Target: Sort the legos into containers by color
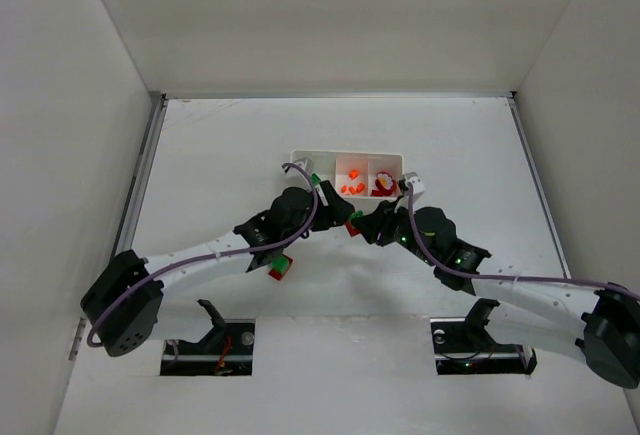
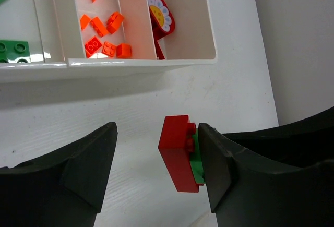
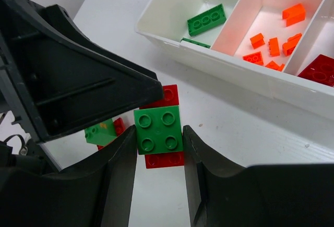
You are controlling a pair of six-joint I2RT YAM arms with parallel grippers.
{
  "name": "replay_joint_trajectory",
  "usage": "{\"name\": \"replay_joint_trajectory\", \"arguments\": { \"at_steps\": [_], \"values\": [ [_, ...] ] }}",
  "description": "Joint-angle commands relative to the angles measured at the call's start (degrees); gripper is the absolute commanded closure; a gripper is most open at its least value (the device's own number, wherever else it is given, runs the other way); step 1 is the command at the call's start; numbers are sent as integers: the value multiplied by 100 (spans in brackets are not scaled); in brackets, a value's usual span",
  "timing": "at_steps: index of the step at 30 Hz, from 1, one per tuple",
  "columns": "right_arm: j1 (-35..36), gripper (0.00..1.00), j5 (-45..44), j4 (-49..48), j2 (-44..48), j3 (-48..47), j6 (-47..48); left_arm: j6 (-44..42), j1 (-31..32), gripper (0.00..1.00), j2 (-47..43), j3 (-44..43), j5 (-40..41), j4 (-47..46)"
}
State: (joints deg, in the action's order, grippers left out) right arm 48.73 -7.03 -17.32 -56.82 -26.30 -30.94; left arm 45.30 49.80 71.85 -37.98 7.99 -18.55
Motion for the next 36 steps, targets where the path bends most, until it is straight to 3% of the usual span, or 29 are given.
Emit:
{"name": "replay_joint_trajectory", "arguments": {
  "at_steps": [1,6,21,36],
  "values": [
    [-26,72,44,-482,4,-129,-70,286,60,40,83,-237,-78,-290],
    [-35,71,26,-623,4,-85,-105,576,78,46,197,-184,-184,-448],
    [-113,71,43,-1150,-49,81,-483,841,69,83,154,71,-96,-809],
    [-1300,72,1107,-1335,540,214,-1380,586,-344,88,-408,519,-87,-677]
  ]
}}
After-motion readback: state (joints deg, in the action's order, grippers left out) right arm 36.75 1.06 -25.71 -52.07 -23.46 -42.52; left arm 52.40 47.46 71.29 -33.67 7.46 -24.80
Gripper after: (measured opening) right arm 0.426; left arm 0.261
